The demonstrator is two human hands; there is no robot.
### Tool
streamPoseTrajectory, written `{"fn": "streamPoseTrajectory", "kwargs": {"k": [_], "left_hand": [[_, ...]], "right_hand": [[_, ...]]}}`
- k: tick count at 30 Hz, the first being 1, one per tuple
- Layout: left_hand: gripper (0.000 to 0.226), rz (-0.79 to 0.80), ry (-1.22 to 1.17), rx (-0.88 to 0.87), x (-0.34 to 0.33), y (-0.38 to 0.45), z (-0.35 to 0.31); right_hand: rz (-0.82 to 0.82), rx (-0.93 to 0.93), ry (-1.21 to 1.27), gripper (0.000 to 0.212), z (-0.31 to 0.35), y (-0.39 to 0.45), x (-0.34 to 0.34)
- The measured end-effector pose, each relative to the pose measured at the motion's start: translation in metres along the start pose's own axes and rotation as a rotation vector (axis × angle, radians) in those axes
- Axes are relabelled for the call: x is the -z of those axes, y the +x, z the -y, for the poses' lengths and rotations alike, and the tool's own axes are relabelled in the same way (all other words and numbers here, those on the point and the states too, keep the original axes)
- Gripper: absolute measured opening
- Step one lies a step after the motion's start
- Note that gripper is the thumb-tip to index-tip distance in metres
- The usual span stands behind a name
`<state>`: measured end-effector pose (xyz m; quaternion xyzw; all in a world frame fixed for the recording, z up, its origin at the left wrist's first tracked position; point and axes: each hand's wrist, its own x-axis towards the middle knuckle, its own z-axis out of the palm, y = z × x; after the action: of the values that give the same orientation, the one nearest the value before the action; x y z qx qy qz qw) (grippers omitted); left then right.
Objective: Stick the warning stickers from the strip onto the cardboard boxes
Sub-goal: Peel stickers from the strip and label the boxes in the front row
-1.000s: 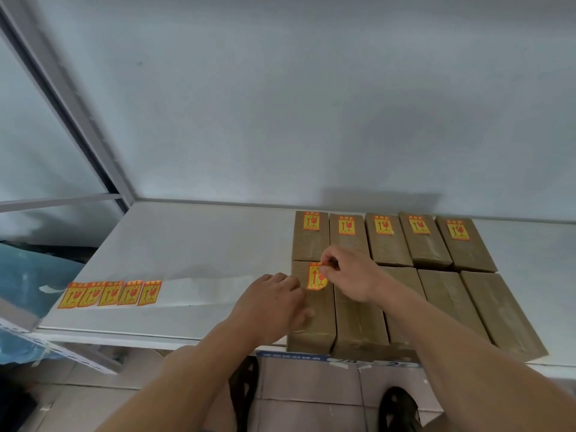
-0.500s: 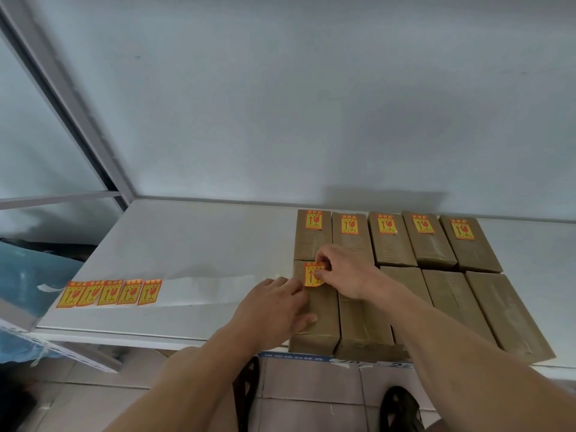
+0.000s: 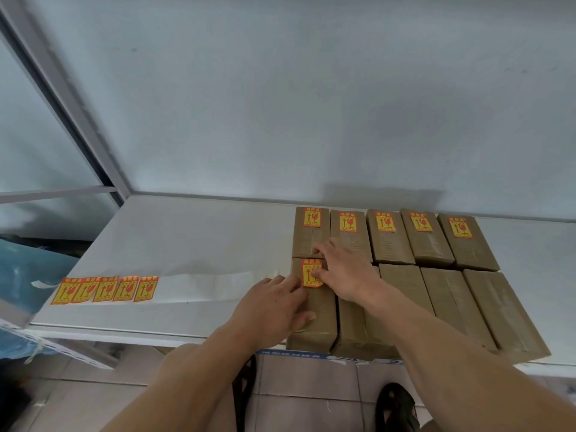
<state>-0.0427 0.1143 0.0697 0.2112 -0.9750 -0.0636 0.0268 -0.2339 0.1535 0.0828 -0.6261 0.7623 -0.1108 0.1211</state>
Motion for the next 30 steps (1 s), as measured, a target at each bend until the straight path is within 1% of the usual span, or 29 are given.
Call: {"fn": "streamPoseTrajectory", "kwargs": {"k": [2, 4, 10, 13, 18, 24, 30], "left_hand": [[0.048, -0.007, -0.005, 0.004, 0.000, -0.001, -0.001], [0.045, -0.021, -0.021, 0.003, -0.001, -0.001, -0.002], [0.043, -0.043, -0.056, 0.003, -0.002, 0.000, -0.002], [0.043, -0.045, -0.075, 0.009, -0.002, 0.000, -0.002], [0.043, -0.044, -0.089, 0.024, -0.004, -0.001, -0.001], [0.045, -0.045, -0.116, 0.028, -0.007, -0.002, -0.001], [0.044, -0.043, -0.115, 0.036, -0.008, -0.002, 0.001]], "right_hand": [[-0.028, 0.051, -0.032, 0.031, -0.001, -0.005, 0.000], [-0.027, 0.090, -0.046, 0.029, -0.003, -0.010, 0.000], [0.026, 0.032, -0.126, 0.050, -0.010, -0.018, -0.006], [0.028, 0.005, -0.173, 0.056, -0.012, -0.018, -0.011], [0.035, -0.006, -0.186, 0.056, -0.007, -0.017, -0.012], [0.074, 0.067, -0.178, 0.052, -0.001, -0.012, -0.006], [0.116, 0.025, -0.167, 0.052, 0.002, -0.012, -0.009]]}}
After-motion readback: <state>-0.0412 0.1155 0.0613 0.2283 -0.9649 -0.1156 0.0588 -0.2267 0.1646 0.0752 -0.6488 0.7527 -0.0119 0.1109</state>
